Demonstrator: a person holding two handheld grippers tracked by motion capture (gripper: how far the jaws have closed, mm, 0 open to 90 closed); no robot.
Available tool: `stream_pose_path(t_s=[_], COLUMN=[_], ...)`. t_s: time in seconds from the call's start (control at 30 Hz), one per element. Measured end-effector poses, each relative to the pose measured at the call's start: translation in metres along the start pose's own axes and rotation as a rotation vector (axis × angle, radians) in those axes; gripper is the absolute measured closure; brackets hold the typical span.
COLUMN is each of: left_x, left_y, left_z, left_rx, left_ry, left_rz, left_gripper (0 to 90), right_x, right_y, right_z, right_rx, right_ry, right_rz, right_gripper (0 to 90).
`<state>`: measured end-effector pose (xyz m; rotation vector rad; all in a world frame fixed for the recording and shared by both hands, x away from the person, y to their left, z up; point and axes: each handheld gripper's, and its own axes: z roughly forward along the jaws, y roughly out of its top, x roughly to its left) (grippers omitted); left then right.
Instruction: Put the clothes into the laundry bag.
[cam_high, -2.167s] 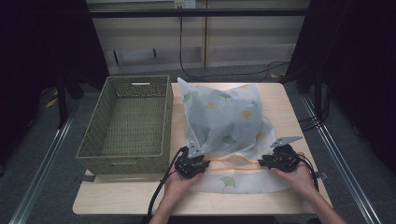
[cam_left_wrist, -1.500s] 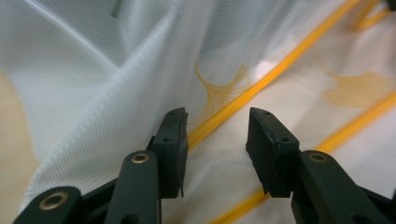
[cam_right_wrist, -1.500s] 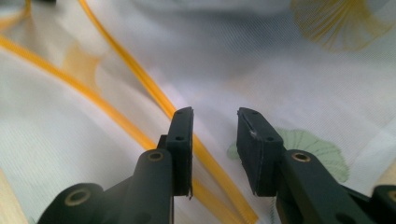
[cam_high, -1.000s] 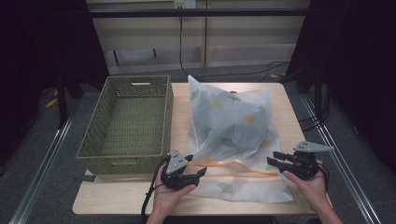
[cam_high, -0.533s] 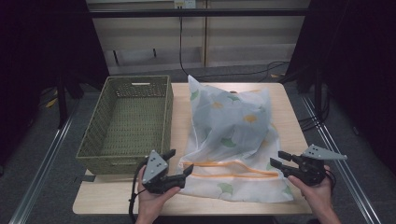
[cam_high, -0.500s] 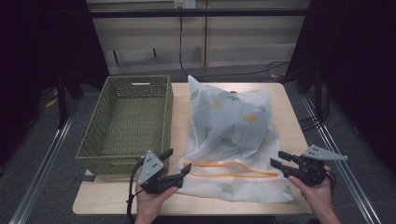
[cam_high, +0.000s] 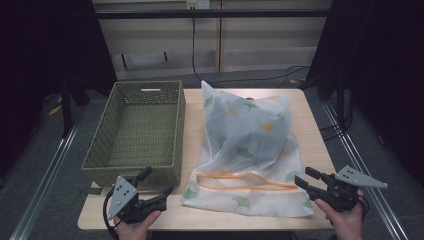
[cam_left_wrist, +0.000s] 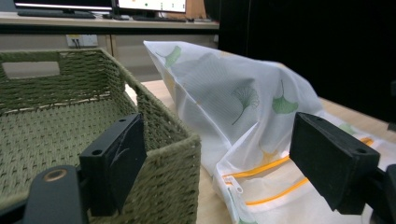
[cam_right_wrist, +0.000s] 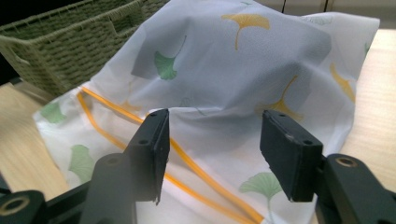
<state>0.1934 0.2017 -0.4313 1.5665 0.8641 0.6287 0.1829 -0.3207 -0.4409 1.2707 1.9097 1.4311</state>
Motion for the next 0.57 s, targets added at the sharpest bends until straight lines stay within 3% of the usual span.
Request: stream_pose_path(t_s=[0.07, 0.13, 0.2, 0.27, 0.3, 0.4, 0.57], left_x=[0.002, 0.006, 0.008, 0.011, 0.012, 0.009, 0.005], left_y=[-0.005, -0.009, -0.011, -0.012, -0.011, -0.013, -0.016], left_z=[-0.005, -0.01, -0.014, -0.018, -0.019, -0.018, -0.013], left_rx=[0.012, -0.017, -0.009, -0.057, -0.053, -0.041, 0.005], left_ry=[0.03, 0.01, 0.058, 0.044, 0.029, 0.081, 0.104], left_rz=[0.003, -0.042, -0.019, -0.06, -0.047, -0.031, 0.003], left_gripper=[18.4, 18.3, 18.0, 16.0, 15.9, 15.9, 15.9], right_x=[0.0, 0.0, -0.001, -0.003, -0.004, -0.007, -0.006], right_y=[-0.001, -0.001, 0.0, 0.001, 0.001, 0.003, 0.004], right_z=[-0.002, -0.002, -0.002, -0.002, -0.001, 0.003, 0.007], right_rx=[-0.014, -0.013, -0.023, -0.019, -0.024, -0.01, 0.001], right_ry=[0.004, -0.008, -0.01, -0.022, -0.019, -0.019, -0.01], right_rz=[0.022, 0.02, 0.028, 0.022, 0.028, 0.019, 0.015], right_gripper=[42.0, 41.0, 40.9, 39.5, 39.1, 35.9, 36.7])
